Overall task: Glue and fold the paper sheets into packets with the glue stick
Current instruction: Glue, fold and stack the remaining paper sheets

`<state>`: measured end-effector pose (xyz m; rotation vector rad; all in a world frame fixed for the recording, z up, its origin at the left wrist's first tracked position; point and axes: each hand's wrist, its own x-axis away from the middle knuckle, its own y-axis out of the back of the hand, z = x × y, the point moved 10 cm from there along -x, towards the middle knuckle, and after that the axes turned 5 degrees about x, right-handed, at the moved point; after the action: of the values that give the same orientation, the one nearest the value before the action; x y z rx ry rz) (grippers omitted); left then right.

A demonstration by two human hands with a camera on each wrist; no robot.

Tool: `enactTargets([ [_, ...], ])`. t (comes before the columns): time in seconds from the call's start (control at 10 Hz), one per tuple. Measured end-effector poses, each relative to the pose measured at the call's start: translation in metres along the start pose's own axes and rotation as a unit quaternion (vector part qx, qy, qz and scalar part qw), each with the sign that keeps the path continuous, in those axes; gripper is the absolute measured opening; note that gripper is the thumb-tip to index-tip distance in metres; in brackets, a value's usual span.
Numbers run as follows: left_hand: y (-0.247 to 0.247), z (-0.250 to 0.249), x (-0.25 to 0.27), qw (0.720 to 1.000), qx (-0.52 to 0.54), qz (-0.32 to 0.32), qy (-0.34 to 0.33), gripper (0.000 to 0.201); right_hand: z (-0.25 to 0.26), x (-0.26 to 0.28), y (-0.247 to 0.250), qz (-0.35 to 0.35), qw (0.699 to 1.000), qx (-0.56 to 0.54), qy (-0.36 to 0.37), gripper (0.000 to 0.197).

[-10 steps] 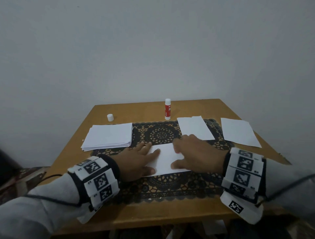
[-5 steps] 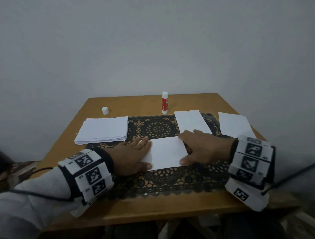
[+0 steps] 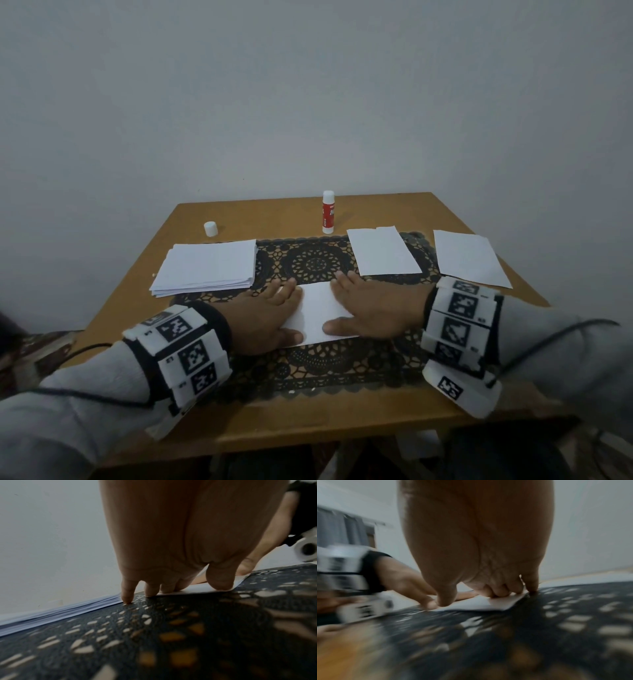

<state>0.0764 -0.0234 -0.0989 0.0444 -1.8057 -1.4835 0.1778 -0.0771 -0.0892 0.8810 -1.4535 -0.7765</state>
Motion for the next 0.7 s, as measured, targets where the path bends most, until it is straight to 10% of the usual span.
enactTargets([
  [0.5,0.001,0.001,-0.002,1.0,0.005,-0.014,-0.011,0.079,0.039,0.033,-0.027,0.055,0.994,0.062,0.077,0.097],
  [0.7,0.007,0.005,0.0,0.998,0.064,-0.024,-0.011,0.086,-0.001,0.013,-0.007,0.012,1.0,0.019,-0.011,0.097],
])
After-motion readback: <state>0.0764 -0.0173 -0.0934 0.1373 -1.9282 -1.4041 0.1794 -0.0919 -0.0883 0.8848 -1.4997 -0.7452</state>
